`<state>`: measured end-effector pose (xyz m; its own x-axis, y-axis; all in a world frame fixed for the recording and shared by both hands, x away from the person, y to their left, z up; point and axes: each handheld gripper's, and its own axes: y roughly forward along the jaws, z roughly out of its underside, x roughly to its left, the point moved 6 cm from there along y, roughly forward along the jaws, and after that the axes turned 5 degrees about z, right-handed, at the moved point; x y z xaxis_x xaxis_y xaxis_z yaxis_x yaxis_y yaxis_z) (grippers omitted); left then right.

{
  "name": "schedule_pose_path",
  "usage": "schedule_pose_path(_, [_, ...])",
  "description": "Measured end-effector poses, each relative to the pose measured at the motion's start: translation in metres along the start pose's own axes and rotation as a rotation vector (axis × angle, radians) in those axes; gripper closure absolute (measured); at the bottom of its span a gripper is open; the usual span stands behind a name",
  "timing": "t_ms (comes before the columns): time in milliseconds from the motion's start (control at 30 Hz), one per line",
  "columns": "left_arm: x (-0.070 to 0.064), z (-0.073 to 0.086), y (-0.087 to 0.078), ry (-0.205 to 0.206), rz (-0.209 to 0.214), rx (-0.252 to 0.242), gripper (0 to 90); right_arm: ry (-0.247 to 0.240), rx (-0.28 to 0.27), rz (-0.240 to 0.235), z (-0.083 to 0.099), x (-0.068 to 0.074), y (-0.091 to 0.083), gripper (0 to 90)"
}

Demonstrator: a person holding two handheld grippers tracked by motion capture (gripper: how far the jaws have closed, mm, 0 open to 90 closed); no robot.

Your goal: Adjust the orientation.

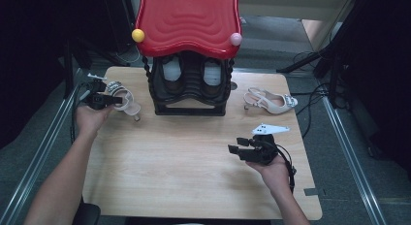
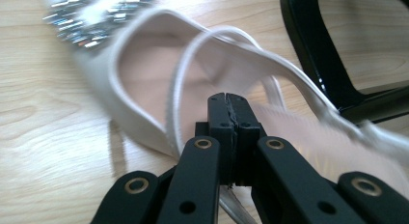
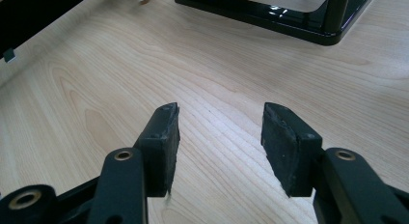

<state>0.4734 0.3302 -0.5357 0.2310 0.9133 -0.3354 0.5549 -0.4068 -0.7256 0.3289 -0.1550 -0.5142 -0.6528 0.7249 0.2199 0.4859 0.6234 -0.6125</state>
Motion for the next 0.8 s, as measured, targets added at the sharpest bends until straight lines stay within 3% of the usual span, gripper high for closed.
schedule_pose_path(133, [0.01,0.001,-0.009,-0.019,-0.011,-0.006,90.0,0.003,0.001,-0.001,0.0,0.0,0.001,49.5])
schedule_pose_path(333, [0.011,-0.002,-0.013,0.012,-0.063,0.006,89.4,-0.002,0.006,-0.001,0.0,0.001,0.002,49.5])
schedule_pose_path(433, [0.009,-0.004,-0.012,0.025,-0.056,0.015,88.3,-0.002,0.005,-0.002,0.0,0.002,0.002,49.5])
schedule_pose_path(533, [0.006,-0.004,-0.012,0.008,-0.023,0.011,85.7,-0.001,0.007,-0.002,0.001,0.001,0.002,49.5])
schedule_pose_path(600, [0.004,-0.004,-0.012,-0.003,-0.025,-0.005,84.5,-0.001,0.006,-0.001,0.001,0.001,0.002,49.5])
schedule_pose_path(667, [0.002,-0.004,-0.014,-0.017,-0.013,-0.017,82.2,0.001,0.004,-0.001,0.001,0.001,0.002,49.6])
schedule_pose_path(800, [-0.002,-0.004,-0.022,-0.007,0.002,-0.031,74.2,0.0,0.002,-0.002,0.0,0.0,0.002,49.5])
